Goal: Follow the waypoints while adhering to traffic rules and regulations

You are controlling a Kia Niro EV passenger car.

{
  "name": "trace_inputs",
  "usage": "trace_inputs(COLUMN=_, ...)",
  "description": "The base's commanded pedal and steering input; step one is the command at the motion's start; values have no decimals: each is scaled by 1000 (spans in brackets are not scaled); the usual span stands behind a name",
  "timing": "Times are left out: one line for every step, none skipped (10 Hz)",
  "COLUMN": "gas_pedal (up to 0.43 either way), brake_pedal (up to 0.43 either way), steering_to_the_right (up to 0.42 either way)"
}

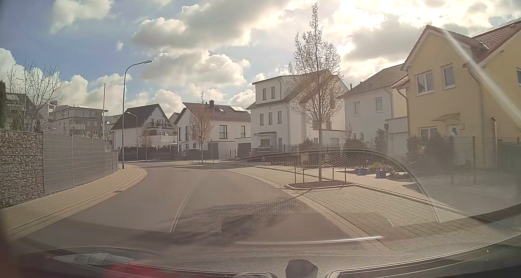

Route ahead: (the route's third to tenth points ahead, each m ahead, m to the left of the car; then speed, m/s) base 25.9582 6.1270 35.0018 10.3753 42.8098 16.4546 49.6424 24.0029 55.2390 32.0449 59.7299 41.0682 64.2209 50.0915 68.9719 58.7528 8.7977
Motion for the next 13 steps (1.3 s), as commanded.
trace_inputs(gas_pedal=118, brake_pedal=0, steering_to_the_right=-72)
trace_inputs(gas_pedal=118, brake_pedal=0, steering_to_the_right=-72)
trace_inputs(gas_pedal=118, brake_pedal=0, steering_to_the_right=-72)
trace_inputs(gas_pedal=118, brake_pedal=0, steering_to_the_right=-72)
trace_inputs(gas_pedal=118, brake_pedal=0, steering_to_the_right=-72)
trace_inputs(gas_pedal=118, brake_pedal=0, steering_to_the_right=-71)
trace_inputs(gas_pedal=118, brake_pedal=0, steering_to_the_right=-72)
trace_inputs(gas_pedal=118, brake_pedal=0, steering_to_the_right=-72)
trace_inputs(gas_pedal=118, brake_pedal=0, steering_to_the_right=-72)
trace_inputs(gas_pedal=118, brake_pedal=0, steering_to_the_right=-72)
trace_inputs(gas_pedal=118, brake_pedal=0, steering_to_the_right=-72)
trace_inputs(gas_pedal=118, brake_pedal=0, steering_to_the_right=-72)
trace_inputs(gas_pedal=118, brake_pedal=0, steering_to_the_right=-74)
